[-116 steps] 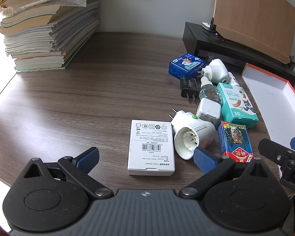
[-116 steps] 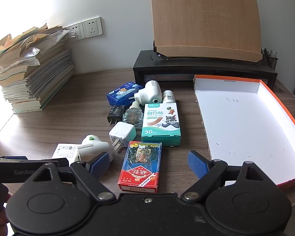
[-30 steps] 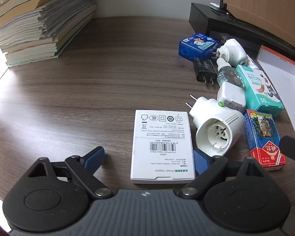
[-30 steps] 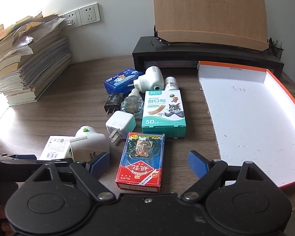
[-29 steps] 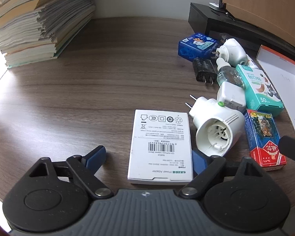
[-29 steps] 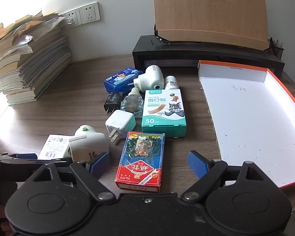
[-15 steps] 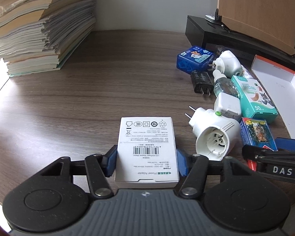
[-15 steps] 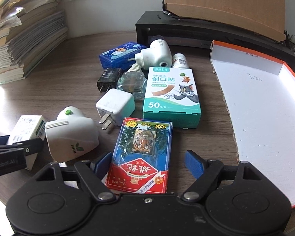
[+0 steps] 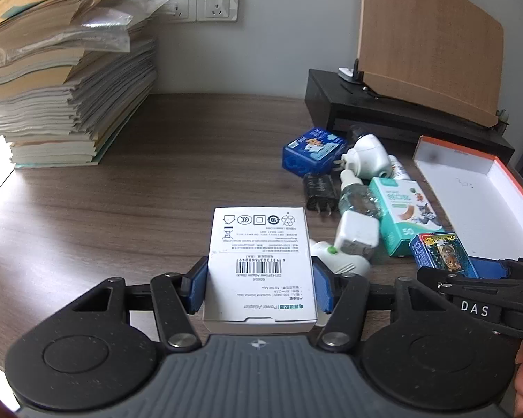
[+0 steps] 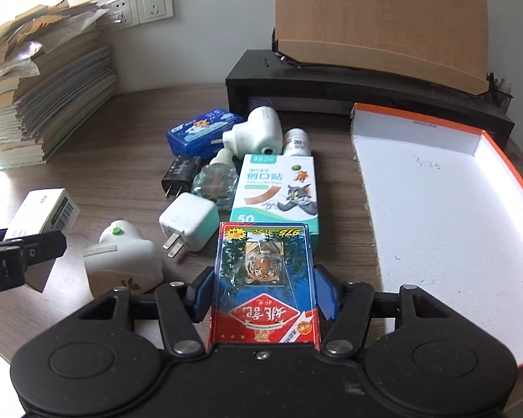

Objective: Organize rigid objects
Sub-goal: 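Close the left tool on the white adapter box while the right tool grips the red card box, then carry both held boxes over the orange-rimmed white tray with both tools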

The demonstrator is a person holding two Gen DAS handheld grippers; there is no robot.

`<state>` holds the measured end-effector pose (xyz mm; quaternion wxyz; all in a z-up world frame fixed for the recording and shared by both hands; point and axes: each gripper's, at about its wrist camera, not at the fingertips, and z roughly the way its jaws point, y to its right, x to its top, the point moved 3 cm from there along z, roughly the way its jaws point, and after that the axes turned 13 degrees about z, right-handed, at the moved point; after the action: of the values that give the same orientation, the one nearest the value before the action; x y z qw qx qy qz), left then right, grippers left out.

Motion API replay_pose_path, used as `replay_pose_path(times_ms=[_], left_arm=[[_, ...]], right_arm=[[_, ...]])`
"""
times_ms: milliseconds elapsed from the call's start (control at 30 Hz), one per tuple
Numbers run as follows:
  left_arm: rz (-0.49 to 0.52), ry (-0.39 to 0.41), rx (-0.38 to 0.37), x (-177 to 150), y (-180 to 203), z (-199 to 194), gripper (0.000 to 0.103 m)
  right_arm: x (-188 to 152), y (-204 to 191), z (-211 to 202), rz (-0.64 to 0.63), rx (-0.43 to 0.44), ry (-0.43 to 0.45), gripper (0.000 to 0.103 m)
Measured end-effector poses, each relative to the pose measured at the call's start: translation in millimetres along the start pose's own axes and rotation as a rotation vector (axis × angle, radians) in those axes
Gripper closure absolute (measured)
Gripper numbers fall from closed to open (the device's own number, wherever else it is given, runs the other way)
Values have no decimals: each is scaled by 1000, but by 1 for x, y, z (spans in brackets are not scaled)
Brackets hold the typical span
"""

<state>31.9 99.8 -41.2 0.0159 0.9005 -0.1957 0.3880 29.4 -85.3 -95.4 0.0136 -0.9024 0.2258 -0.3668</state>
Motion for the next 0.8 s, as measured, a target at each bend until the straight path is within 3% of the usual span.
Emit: replay_pose_path(times_ms=[500,800], left_arm=[[94,93,-181,76,121,3,43],[103,105,-202,115,184,31,43]], right_arm=[[63,103,-55,103,-74,140,32],[101,171,-49,118,-104,162,32]])
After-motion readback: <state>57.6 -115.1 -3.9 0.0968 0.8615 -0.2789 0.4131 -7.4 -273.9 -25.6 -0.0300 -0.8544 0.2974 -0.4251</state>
